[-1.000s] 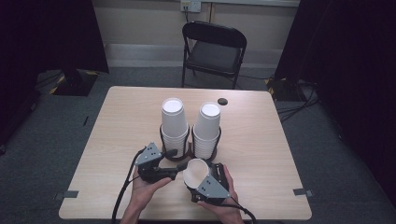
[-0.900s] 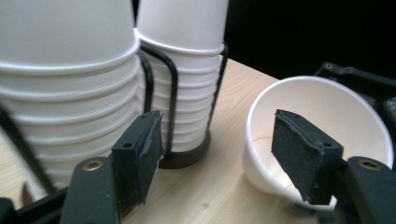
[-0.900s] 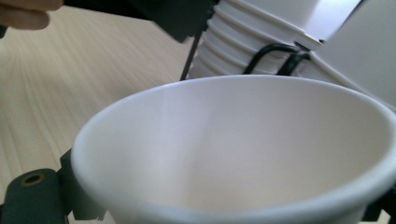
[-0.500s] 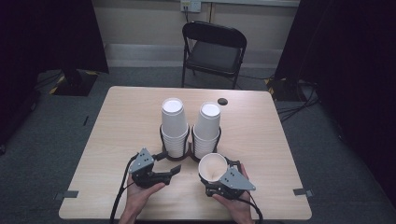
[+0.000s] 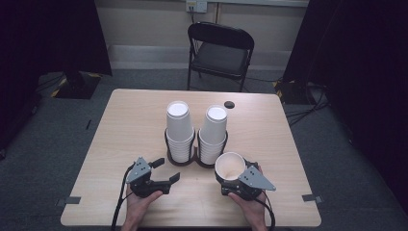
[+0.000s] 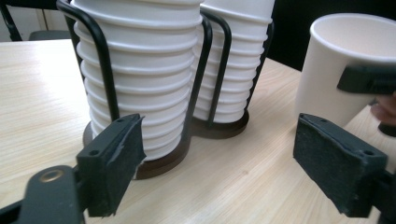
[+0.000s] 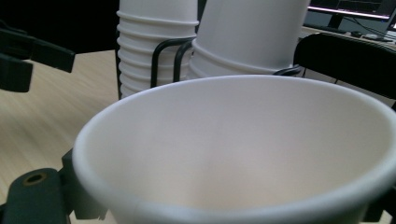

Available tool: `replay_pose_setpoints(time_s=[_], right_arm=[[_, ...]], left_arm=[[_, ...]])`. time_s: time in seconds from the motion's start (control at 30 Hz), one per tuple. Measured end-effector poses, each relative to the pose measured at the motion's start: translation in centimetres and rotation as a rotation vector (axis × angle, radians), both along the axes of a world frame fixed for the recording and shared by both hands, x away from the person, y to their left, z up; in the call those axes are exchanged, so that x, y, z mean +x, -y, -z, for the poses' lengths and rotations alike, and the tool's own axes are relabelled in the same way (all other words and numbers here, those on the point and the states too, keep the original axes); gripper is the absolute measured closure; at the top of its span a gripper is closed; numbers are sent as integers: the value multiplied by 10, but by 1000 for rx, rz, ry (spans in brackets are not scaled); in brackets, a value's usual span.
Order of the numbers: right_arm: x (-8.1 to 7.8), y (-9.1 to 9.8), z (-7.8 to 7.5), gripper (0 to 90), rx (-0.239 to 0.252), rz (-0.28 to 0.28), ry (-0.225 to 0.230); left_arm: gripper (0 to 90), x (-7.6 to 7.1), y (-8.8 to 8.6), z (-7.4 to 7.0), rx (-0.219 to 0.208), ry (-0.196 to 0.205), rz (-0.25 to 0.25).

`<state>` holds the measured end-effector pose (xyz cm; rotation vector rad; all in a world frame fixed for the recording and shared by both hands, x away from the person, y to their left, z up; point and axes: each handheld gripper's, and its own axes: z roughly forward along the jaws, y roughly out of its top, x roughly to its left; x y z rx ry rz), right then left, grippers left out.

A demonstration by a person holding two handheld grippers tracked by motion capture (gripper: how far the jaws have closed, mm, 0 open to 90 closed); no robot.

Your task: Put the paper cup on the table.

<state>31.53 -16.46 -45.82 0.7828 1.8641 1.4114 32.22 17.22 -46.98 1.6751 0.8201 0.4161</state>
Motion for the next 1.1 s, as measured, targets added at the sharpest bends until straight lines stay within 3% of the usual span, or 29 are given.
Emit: replay_pose_setpoints(time_s=[0.1, 0.2, 0.3, 0.6, 0.63, 0.7, 0.73, 0.8, 0.93, 0.97, 1.03, 1.1], right_arm=[[2, 5, -2, 108, 13, 16, -2], [6, 10, -5, 109, 39, 24, -44], [8, 15, -8, 109, 57, 29, -52], [25, 27, -9, 108, 85, 80, -51], [27, 29, -9, 108, 90, 90, -54], [32, 32, -8, 108, 94, 99, -50], [33, 33, -8, 108, 94, 102, -50], [39, 38, -9, 108, 104, 82, -54], [48, 42, -11, 108, 102, 100, -56], [53, 44, -14, 108, 110, 111, -51], [56, 46, -16, 107, 127, 122, -52], [60, 46, -18, 107, 125, 137, -43]], left_arm=[[159, -3, -3, 1, -15, 23, -10], [160, -4, -3, 3, -18, 12, -18], [157, -5, -3, 6, -20, 16, -18], [156, -5, 1, 12, 3, 9, -58], [157, -4, 3, 14, 30, 10, -62], [158, -4, 5, 15, 42, 9, -77], [157, -4, 5, 17, 25, 11, -79], [157, -5, 6, 18, 29, 24, -85], [157, -7, 6, 21, 25, 41, -96], [157, -9, 7, 21, 21, 67, -96], [156, -9, 7, 22, 30, 82, -113], [156, -10, 7, 22, 31, 77, -125]])
